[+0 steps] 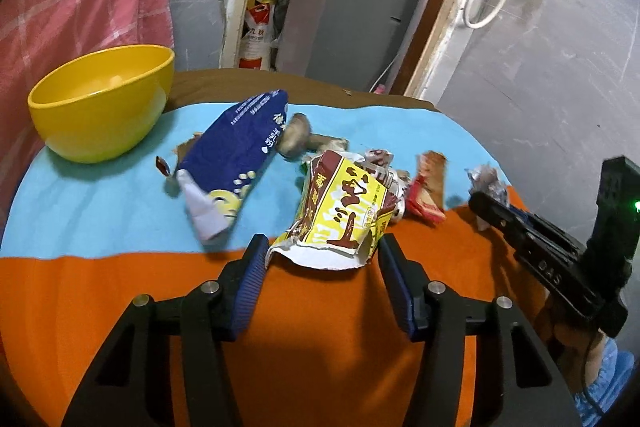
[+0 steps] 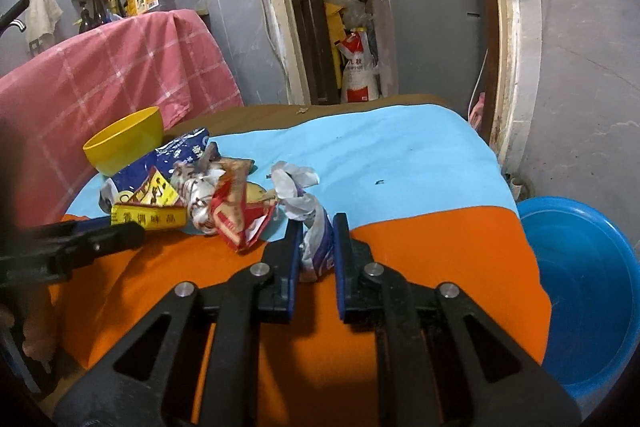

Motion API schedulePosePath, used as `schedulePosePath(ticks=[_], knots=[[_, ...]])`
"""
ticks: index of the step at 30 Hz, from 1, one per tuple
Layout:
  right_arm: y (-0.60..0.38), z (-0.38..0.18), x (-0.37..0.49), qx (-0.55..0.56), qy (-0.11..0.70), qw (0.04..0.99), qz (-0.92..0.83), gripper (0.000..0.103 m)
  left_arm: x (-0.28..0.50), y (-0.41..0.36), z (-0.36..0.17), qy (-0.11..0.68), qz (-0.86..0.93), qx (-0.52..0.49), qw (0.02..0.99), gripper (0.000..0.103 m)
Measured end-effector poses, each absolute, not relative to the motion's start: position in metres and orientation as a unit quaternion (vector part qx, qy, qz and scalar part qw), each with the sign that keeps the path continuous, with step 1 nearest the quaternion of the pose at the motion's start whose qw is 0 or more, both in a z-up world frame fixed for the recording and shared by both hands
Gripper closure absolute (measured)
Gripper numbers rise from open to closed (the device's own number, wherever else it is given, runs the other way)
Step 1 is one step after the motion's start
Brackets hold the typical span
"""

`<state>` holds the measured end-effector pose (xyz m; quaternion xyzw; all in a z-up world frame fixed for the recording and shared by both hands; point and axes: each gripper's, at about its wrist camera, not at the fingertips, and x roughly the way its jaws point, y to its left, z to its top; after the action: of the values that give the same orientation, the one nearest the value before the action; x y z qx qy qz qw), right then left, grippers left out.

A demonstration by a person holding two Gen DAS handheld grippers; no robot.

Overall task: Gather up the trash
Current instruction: 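Grasp the white wrapper with the right gripper while the left grasps the yellow wrapper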

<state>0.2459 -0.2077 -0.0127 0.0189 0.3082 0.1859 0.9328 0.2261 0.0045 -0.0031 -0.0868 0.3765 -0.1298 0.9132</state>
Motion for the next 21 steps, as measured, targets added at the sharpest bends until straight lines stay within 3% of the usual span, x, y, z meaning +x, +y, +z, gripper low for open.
schedulePosePath(ticks=[11,12,13,21], knots=[[-0.212,0.0,0.226,0.009,0.26,0.946,0.194,0.061,0.209,-0.011,-0.002,0.359,-0.129,-0.077,0.921,0.061],[-0.212,0.0,0.225,0.009,0.258,0.946,0.196,0.061,0.209,-0.012,-0.002,0.36,-0.128,-0.079,0.921,0.07],[-0.212,0.001,0.225,0.009,0.258,0.946,0.195,0.061,0.209,-0.012,-0.003,0.364,-0.127,-0.079,0.919,0.1],[-0.214,-0.001,0.223,0.01,0.259,0.944,0.203,0.06,0.208,-0.005,-0.009,0.377,-0.132,-0.104,0.911,0.101]])
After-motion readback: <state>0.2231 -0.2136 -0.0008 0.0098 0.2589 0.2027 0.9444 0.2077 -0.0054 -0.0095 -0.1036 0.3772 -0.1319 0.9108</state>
